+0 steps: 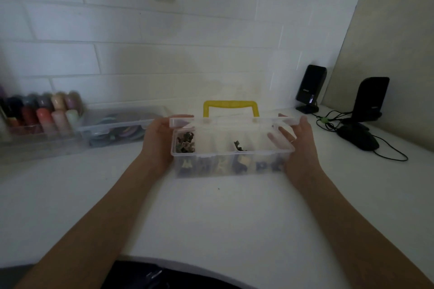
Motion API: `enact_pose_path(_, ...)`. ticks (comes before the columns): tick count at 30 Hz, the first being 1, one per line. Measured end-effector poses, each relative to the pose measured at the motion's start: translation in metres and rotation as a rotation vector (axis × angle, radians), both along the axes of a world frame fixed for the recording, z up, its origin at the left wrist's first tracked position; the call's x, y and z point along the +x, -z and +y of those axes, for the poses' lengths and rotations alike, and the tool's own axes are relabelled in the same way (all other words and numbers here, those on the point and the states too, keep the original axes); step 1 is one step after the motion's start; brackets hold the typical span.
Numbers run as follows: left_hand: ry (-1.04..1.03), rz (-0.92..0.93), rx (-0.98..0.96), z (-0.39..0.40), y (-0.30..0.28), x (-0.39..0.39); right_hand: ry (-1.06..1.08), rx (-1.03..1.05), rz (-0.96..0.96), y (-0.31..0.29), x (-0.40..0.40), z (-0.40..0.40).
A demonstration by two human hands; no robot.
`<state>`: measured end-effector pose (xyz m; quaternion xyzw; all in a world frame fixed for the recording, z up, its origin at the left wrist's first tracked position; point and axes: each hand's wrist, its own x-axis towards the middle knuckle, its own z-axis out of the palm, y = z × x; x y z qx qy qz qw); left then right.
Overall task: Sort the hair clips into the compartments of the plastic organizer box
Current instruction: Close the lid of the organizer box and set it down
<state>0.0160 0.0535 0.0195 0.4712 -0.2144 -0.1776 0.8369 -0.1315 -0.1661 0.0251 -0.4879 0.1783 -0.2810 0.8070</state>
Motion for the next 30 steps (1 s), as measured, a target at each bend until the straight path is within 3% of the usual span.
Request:
enact_pose_path(5, 0.034, 0.028, 0.064, 0.0, 0.003, 0.005, -0.029, -0.043, -0.021, 0.003, -0.002, -0.001)
enact_pose_path(10, 0.011, 0.062, 0.072, 0.001, 0.01, 0.009, 0.022, -0.238, -0.013, 0.015, -0.004, -0.01)
enact_pose_path(16, -0.093, -0.039, 0.127, 0.0, 0.013, 0.011, 0.073, -0.346, 0.021, 0.018, -0.007, -0.004)
enact_pose_path(20, -0.04, -0.056, 0.185, -0.003, 0.011, 0.003, -0.01, -0.437, 0.027, 0.021, -0.007, -0.004)
enact_pose_path(23, -0.036, -0.167, 0.241, -0.002, 0.015, 0.004, -0.056, -0.523, 0.076, 0.023, -0.005, -0.004)
enact_pose_path(30, -0.03, -0.252, 0.273, 0.002, 0.012, -0.002, 0.004, -0.623, 0.075, 0.019, -0.003, -0.005)
